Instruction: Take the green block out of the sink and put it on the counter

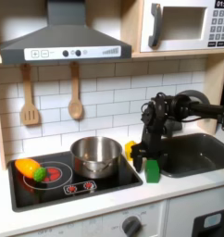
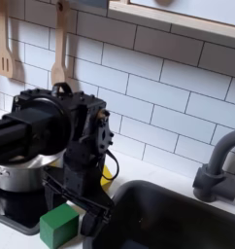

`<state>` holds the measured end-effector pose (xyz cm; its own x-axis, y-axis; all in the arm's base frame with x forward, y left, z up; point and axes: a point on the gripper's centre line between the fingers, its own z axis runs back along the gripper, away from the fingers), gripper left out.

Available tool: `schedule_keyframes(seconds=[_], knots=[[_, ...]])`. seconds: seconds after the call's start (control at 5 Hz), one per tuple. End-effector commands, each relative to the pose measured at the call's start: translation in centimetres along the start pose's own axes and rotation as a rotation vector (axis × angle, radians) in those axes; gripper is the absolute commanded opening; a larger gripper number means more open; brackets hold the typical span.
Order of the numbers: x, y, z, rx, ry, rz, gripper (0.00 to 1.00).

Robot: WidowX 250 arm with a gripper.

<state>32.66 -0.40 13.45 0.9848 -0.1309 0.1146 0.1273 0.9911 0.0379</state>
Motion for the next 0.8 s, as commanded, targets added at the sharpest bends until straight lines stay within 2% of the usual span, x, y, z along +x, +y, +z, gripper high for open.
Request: schedule_keyframes(seconds=[0.0,0.2,0.4,0.6], knots=[[0.00,0.00,0.00,0.000,0.000,0.000,1.00],[0.00,0.00,0.00,0.000,0.000,0.000,1.00],[0.50,-0.23,0.95,-0.011,-0.053,-0.006,1.00],[0.75,-0.13,0.55,-0.012,-0.025,-0.022,1.00]])
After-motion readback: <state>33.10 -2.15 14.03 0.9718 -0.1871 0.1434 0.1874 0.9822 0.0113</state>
